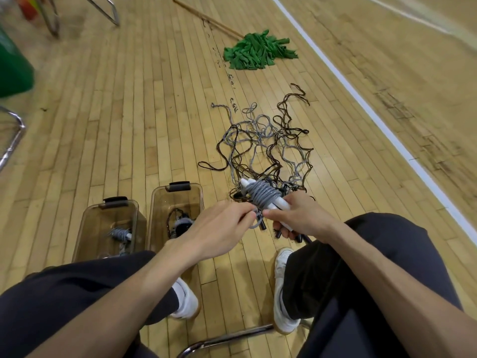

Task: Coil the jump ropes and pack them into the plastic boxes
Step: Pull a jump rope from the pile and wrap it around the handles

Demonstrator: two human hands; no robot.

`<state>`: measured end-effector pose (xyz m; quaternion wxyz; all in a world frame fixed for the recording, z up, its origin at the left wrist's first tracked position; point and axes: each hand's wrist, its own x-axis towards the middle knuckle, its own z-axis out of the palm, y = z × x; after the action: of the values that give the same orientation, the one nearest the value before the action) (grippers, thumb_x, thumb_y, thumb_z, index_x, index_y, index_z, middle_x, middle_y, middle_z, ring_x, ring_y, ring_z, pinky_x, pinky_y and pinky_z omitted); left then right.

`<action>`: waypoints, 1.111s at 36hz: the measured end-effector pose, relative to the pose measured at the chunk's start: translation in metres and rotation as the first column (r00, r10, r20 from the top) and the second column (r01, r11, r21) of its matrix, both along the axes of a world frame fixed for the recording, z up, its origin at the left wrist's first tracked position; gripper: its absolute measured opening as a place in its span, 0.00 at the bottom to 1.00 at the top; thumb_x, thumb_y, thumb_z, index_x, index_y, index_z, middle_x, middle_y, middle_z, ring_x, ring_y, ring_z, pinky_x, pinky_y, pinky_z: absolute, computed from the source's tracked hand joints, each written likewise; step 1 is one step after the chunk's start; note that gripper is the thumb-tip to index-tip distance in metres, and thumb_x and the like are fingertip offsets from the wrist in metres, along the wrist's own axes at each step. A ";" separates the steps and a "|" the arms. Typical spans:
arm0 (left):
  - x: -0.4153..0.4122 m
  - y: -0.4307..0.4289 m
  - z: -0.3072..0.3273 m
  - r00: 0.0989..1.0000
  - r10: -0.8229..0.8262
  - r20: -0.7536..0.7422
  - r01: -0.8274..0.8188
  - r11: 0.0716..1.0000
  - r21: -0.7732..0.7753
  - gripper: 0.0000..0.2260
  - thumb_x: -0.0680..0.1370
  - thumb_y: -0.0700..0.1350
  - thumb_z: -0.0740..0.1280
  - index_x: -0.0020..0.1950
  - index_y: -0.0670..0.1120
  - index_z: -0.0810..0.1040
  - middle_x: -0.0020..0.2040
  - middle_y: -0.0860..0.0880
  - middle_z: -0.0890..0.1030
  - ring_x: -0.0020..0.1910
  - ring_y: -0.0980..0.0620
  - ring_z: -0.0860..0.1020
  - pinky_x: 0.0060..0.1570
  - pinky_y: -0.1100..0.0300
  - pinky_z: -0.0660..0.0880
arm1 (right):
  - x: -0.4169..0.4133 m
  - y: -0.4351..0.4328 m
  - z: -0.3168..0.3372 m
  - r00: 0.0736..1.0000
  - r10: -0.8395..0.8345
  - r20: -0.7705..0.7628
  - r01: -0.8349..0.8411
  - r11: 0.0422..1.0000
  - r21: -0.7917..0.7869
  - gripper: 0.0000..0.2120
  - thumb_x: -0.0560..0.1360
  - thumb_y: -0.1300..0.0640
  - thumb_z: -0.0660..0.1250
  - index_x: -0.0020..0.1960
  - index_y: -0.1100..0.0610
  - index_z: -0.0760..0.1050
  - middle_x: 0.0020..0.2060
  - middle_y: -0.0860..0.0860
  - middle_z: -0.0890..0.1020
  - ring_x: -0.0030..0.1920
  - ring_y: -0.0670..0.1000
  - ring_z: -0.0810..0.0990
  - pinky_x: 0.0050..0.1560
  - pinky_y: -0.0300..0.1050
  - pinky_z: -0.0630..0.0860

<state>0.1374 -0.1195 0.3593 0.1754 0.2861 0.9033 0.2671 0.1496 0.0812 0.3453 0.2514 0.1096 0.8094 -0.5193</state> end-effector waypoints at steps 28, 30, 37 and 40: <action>-0.029 0.019 0.006 0.935 -0.086 0.344 0.006 0.974 0.228 0.15 0.75 0.42 0.71 0.29 0.39 0.77 0.25 0.46 0.70 0.26 0.53 0.64 0.31 0.56 0.64 | 0.017 -0.014 0.015 0.816 0.559 0.147 -0.504 0.813 -0.290 0.25 0.76 0.36 0.68 0.49 0.61 0.77 0.34 0.55 0.79 0.29 0.50 0.76 0.30 0.42 0.75; -0.030 0.019 0.006 0.920 -0.091 0.382 -0.006 0.969 0.247 0.17 0.76 0.42 0.72 0.28 0.40 0.76 0.25 0.47 0.70 0.26 0.53 0.65 0.31 0.59 0.64 | 0.017 -0.015 0.018 0.831 0.539 0.138 -0.485 0.823 -0.295 0.33 0.75 0.32 0.64 0.51 0.64 0.78 0.33 0.55 0.78 0.28 0.50 0.76 0.29 0.41 0.74; -0.035 0.013 0.007 0.891 -0.079 0.447 -0.064 0.954 0.295 0.21 0.75 0.50 0.75 0.32 0.36 0.77 0.24 0.47 0.66 0.25 0.52 0.60 0.27 0.61 0.58 | 0.017 -0.017 0.023 0.847 0.511 0.143 -0.446 0.832 -0.331 0.20 0.82 0.46 0.65 0.49 0.64 0.79 0.29 0.52 0.78 0.25 0.49 0.74 0.26 0.39 0.72; -0.037 0.011 0.007 0.907 -0.066 0.417 -0.076 0.946 0.317 0.26 0.72 0.60 0.74 0.32 0.37 0.77 0.24 0.48 0.65 0.25 0.51 0.60 0.27 0.60 0.56 | 0.016 -0.017 0.024 0.854 0.501 0.143 -0.432 0.834 -0.344 0.20 0.82 0.46 0.64 0.49 0.64 0.79 0.29 0.53 0.77 0.25 0.49 0.74 0.27 0.39 0.72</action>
<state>0.1001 -0.1088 0.3665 0.3162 0.2442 0.7880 0.4684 0.1654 0.0639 0.3694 0.4754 -0.0731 0.6890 -0.5422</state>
